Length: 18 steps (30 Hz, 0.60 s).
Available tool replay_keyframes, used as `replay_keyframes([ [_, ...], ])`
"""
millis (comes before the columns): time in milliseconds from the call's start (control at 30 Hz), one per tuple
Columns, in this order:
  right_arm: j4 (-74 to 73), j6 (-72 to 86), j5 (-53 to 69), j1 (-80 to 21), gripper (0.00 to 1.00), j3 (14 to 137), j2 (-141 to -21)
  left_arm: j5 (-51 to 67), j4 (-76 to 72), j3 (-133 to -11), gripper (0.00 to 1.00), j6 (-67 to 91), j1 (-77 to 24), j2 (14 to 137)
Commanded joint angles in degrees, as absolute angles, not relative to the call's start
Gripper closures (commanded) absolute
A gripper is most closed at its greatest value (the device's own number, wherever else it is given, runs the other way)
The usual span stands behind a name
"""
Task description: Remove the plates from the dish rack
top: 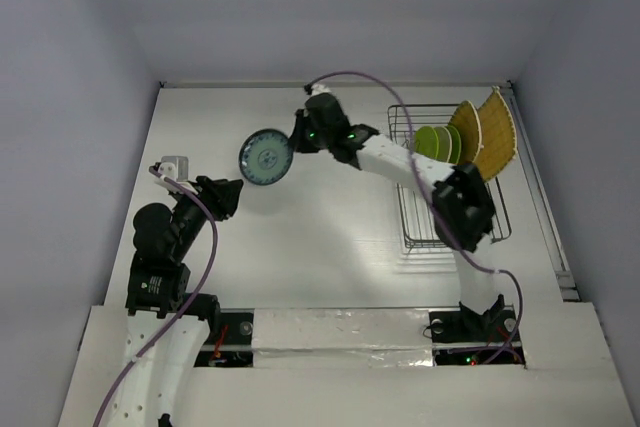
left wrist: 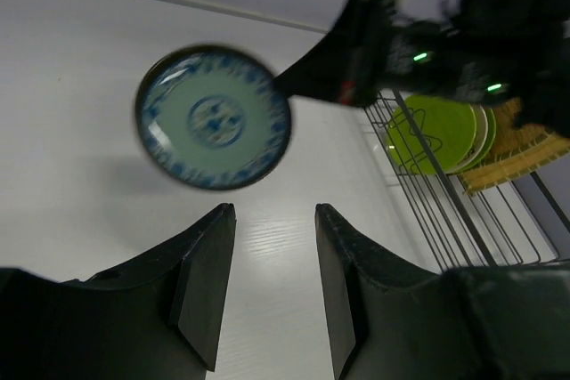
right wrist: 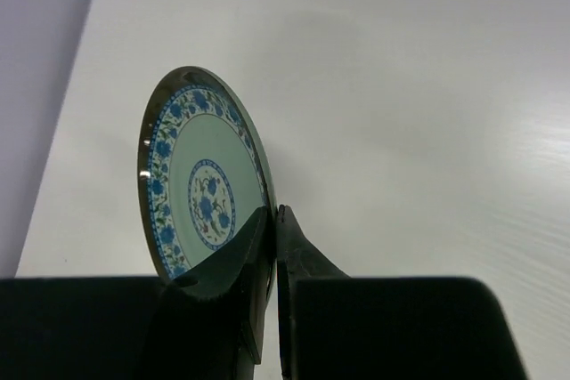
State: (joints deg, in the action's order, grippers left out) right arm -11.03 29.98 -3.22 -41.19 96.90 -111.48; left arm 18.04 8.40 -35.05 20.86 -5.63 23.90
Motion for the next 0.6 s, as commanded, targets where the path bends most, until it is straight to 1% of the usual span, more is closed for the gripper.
replay_keyframes([
  [0,-6.9,36.5,-1.0,-44.1,1.0,107.3,-119.5,16.8,6.2,-34.6,0.62,20.9,-5.8,23.9],
  [33,-6.8,38.2,-1.1,-44.9,1.0,108.8,-123.8,16.7,6.2,-34.6,0.62,20.9,-5.8,23.8],
  [133,-6.6,40.9,-1.1,-45.4,1.0,111.3,-128.9,16.7,6.3,-34.6,0.62,20.9,-5.8,23.7],
  [233,-6.4,41.2,-1.6,-46.0,1.0,109.6,-130.1,16.8,6.2,-34.6,0.62,20.9,-5.8,23.8],
  [267,-6.4,41.1,-2.6,-46.6,0.95,108.7,-129.6,17.0,6.2,-34.6,0.62,20.8,-5.8,23.7],
  [300,-6.3,40.9,-3.2,-46.6,0.85,107.9,-129.2,17.0,6.1,-34.5,0.62,20.8,-5.8,23.7],
  [367,-6.6,40.0,-4.4,-46.6,0.5,104.9,-127.3,17.0,6.1,-34.5,0.62,20.9,-5.8,23.7],
  [400,-6.6,40.0,-4.7,-46.6,0.5,104.9,-126.3,17.0,6.2,-34.5,0.62,20.9,-5.8,23.6],
  [433,-6.9,38.9,-4.8,-46.6,0.38,103.7,-125.1,16.9,6.1,-34.5,0.62,20.9,-5.8,23.6],
  [467,-7.2,38.1,-5.9,-46.6,0.34,103.1,-123.7,16.8,6.1,-34.5,0.61,20.9,-5.8,23.6],
  [500,-7.3,37.3,-6.2,-46.6,0.32,102.3,-120.0,16.8,6.2,-34.5,0.61,20.9,-5.8,23.7],
  [567,-7.2,33.9,-8.5,-46.6,0.32,98.6,-115.1,16.7,6.2,-34.5,0.61,21.0,-5.8,23.8],
])
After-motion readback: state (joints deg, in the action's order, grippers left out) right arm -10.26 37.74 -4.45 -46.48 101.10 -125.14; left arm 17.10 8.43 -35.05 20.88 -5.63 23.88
